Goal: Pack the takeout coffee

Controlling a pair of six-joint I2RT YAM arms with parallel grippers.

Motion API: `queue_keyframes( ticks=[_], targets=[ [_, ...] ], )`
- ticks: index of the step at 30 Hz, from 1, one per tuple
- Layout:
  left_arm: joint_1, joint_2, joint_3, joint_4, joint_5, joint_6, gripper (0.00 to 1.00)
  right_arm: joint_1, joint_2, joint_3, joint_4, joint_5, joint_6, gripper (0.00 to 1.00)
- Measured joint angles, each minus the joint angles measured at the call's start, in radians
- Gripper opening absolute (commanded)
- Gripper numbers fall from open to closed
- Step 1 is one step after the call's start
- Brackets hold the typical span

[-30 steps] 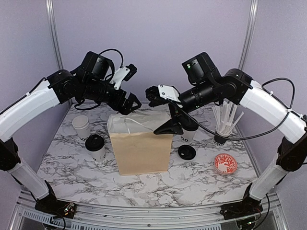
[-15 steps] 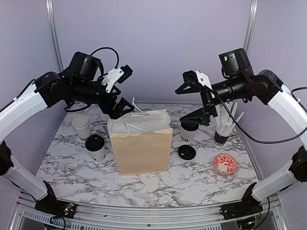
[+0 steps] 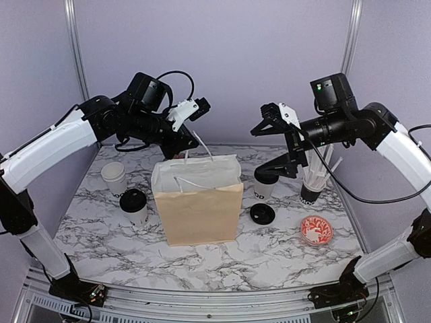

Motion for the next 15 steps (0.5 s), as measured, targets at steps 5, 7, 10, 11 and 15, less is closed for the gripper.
queue_keyframes(
  ticks=[5, 7, 10, 11, 15],
  targets=[
    [-0.072, -0.106, -0.112, 0.008, 0.059, -0.010, 0.00, 0.000, -0.012, -0.027, 0.006, 0.007, 0.000, 0.97],
    [-0.143, -0.164, -0.180, 0.007, 0.069, -0.028, 0.00, -0.002, -0.013, -0.035, 0.007, 0.010, 0.000, 0.97],
    [-0.254, -0.236, -0.258, 0.006, 0.089, -0.081, 0.00, -0.006, -0.013, -0.048, 0.013, 0.021, 0.000, 0.97],
    [-0.283, -0.255, -0.278, 0.006, 0.097, -0.101, 0.00, -0.007, -0.013, -0.052, 0.014, 0.026, 0.000, 0.97],
    [-0.388, -0.315, -0.352, 0.021, 0.105, -0.190, 0.00, -0.010, -0.015, -0.073, 0.024, 0.040, -0.001, 0.97]
  ],
)
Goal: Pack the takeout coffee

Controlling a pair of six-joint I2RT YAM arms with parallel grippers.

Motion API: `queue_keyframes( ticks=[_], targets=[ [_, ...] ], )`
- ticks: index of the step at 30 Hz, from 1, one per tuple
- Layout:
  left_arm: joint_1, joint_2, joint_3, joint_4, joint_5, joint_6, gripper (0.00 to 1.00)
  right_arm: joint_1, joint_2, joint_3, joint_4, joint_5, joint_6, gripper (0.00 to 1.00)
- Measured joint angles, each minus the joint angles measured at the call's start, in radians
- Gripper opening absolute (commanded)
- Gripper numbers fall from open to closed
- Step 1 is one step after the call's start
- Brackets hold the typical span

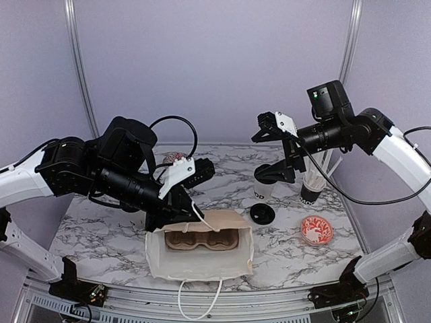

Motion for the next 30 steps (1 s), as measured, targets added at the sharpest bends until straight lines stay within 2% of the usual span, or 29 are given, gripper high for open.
queue_keyframes(
  ticks=[6, 14, 21, 25, 30],
  targets=[
    [-0.066, 0.005, -0.035, 0.016, 0.027, -0.061, 0.00, 0.000, 0.001, -0.017, 0.003, 0.016, 0.000, 0.96],
    [-0.070, 0.019, -0.026, 0.026, 0.029, -0.050, 0.00, 0.000, 0.000, -0.027, 0.005, 0.031, 0.000, 0.96],
    [-0.059, 0.032, 0.023, 0.029, -0.023, -0.008, 0.00, -0.001, 0.000, -0.043, 0.012, 0.051, 0.000, 0.96],
    [-0.014, 0.056, 0.084, 0.029, -0.100, 0.028, 0.00, -0.001, 0.000, -0.042, 0.021, 0.060, 0.003, 0.94],
    [0.135, 0.114, 0.169, 0.033, -0.159, 0.054, 0.00, -0.002, 0.000, -0.009, 0.013, 0.026, -0.004, 0.90]
  ],
)
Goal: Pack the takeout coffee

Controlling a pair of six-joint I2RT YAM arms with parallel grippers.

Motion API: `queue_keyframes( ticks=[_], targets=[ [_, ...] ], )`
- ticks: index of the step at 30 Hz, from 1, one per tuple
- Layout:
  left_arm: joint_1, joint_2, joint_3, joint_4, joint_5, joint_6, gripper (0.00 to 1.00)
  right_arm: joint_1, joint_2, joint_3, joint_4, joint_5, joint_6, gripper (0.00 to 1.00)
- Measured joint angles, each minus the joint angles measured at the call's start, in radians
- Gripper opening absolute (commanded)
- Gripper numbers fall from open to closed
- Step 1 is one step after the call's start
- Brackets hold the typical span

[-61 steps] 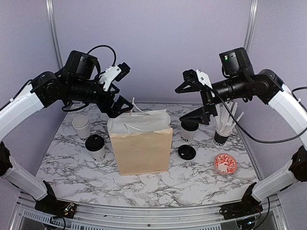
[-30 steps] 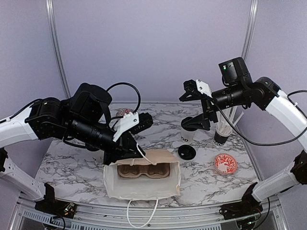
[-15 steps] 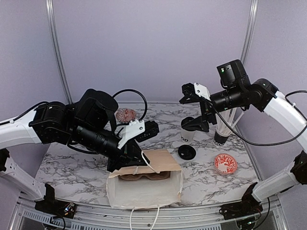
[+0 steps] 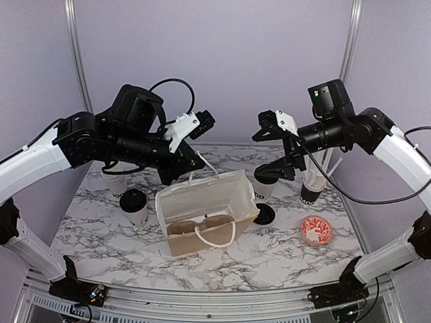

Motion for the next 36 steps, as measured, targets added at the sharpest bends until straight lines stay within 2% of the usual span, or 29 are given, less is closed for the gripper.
queue_keyframes(
  ticks=[6, 13, 14, 16, 17, 20, 21, 23, 24, 26, 28, 29, 36],
  targets=[
    [0.154, 0.091, 0.063, 0.000, -0.037, -0.013, 0.00, 0.004, -0.011, 0.025, -0.040, -0.121, -0.046, 0.90],
    [0.237, 0.128, 0.075, 0.001, -0.055, -0.058, 0.00, 0.090, 0.040, 0.063, -0.054, -0.138, -0.052, 0.88],
    [0.243, 0.128, 0.075, 0.002, -0.051, -0.063, 0.08, 0.113, 0.056, 0.071, -0.053, -0.132, -0.051, 0.88],
    [0.253, 0.128, 0.075, 0.003, -0.040, -0.072, 0.30, 0.161, 0.096, 0.086, -0.051, -0.117, -0.044, 0.85],
    [0.254, 0.128, 0.075, 0.003, -0.035, -0.071, 0.36, 0.186, 0.121, 0.094, -0.048, -0.106, -0.040, 0.83],
    [0.256, 0.124, 0.075, 0.008, -0.010, -0.077, 0.42, 0.244, 0.184, 0.122, -0.047, -0.068, -0.022, 0.77],
    [0.256, 0.121, 0.074, 0.009, -0.002, -0.071, 0.41, 0.256, 0.204, 0.134, -0.043, -0.054, -0.014, 0.73],
    [0.256, 0.110, 0.068, 0.016, 0.011, -0.067, 0.32, 0.281, 0.243, 0.169, -0.039, -0.025, 0.004, 0.57],
    [0.257, 0.104, 0.066, 0.019, 0.019, -0.061, 0.24, 0.289, 0.259, 0.185, -0.036, -0.011, 0.009, 0.48],
    [0.258, 0.092, 0.066, 0.026, 0.037, -0.042, 0.08, 0.296, 0.286, 0.221, -0.029, 0.013, 0.032, 0.22],
    [0.261, 0.085, 0.066, 0.032, 0.052, -0.037, 0.00, 0.298, 0.301, 0.246, -0.019, 0.035, 0.052, 0.04],
    [0.263, 0.083, 0.066, 0.036, 0.061, -0.022, 0.00, 0.298, 0.304, 0.257, -0.014, 0.050, 0.059, 0.00],
    [0.272, 0.091, 0.121, 0.031, 0.108, 0.002, 0.00, 0.298, 0.318, 0.357, 0.004, 0.149, 0.076, 0.00]
  ],
)
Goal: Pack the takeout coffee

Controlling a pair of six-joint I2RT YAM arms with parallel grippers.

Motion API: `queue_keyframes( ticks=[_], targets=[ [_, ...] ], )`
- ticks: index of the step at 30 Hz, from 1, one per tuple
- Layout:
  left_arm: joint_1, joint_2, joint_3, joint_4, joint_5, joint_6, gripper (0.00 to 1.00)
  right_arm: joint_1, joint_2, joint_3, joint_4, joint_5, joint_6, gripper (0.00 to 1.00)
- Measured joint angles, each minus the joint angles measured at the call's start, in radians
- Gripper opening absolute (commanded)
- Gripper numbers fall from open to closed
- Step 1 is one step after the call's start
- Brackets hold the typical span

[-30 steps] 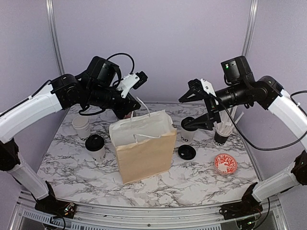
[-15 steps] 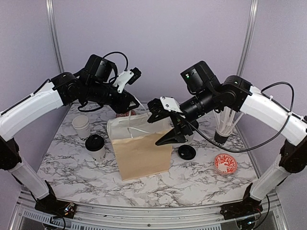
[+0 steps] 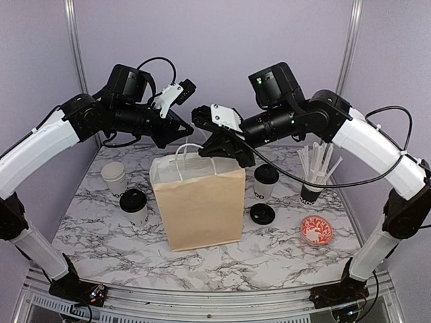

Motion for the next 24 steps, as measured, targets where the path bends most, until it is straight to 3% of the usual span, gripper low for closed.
queue_keyframes(
  ticks=[11, 21, 22, 23, 24],
  targets=[
    [0.000, 0.003, 0.225, 0.019, 0.008, 0.000, 0.00, -0.005, 0.013, 0.281, 0.017, 0.064, -0.083, 0.00],
    [0.000, 0.003, 0.216, 0.023, -0.011, 0.004, 0.00, -0.005, 0.014, 0.277, 0.023, 0.066, -0.109, 0.00],
    [0.000, 0.003, 0.207, 0.023, -0.014, 0.005, 0.14, -0.005, 0.014, 0.270, 0.025, 0.066, -0.109, 0.05],
    [0.000, 0.003, 0.195, 0.024, -0.019, 0.005, 0.39, -0.005, 0.012, 0.256, 0.029, 0.066, -0.110, 0.20],
    [0.000, 0.003, 0.175, 0.027, -0.023, -0.002, 0.56, -0.005, 0.008, 0.235, 0.033, 0.067, -0.110, 0.35]
  ],
)
